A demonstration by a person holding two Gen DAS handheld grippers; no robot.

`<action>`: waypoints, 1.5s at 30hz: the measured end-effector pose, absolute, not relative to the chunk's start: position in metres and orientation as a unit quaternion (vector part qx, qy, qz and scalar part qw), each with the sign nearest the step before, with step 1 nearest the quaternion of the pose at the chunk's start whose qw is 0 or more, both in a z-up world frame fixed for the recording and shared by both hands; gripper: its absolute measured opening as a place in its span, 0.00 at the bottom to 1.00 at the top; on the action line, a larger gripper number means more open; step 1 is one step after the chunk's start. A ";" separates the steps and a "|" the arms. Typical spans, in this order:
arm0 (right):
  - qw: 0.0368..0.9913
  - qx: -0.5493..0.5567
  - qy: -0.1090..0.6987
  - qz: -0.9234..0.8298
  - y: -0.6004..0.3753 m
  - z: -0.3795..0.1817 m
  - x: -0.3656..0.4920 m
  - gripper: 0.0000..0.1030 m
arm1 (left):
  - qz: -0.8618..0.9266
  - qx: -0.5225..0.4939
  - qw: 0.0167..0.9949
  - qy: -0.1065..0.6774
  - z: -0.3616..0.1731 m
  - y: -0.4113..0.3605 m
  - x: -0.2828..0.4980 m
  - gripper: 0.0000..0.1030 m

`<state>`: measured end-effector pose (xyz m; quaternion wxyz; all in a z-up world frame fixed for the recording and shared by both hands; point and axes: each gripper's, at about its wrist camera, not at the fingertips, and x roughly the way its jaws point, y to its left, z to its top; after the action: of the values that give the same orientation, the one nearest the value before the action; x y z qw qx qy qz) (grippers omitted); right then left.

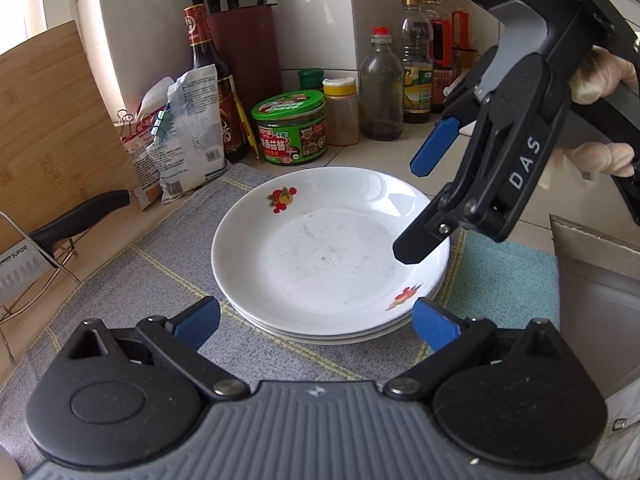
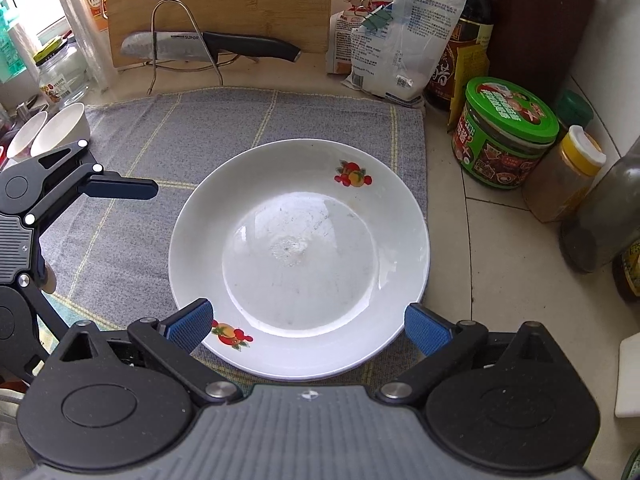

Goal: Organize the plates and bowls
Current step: 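Open the right tool to release the plate and withdraw it, then move the right tool toward the white bowls on the towel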

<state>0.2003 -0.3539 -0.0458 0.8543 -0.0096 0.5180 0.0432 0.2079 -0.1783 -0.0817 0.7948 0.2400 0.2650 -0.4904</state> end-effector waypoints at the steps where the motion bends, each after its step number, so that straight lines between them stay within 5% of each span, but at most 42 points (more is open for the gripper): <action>1: 0.858 -0.017 0.512 0.039 -0.352 -0.046 0.200 1.00 | -0.484 0.238 0.799 0.265 -0.080 -0.178 0.208 0.99; 24: 0.921 0.000 0.388 -0.024 -0.314 -0.041 0.190 1.00 | -0.319 0.164 0.889 0.286 -0.054 -0.126 0.203 0.99; 45: 0.922 -0.057 0.381 0.030 -0.094 -0.042 0.197 1.00 | -0.289 0.153 0.903 0.279 -0.057 0.096 0.188 0.99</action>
<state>0.1973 -0.0938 -0.0418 0.9225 -0.0569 0.3807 0.0298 0.1875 0.0961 -0.0571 0.9028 0.1529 0.2790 -0.2892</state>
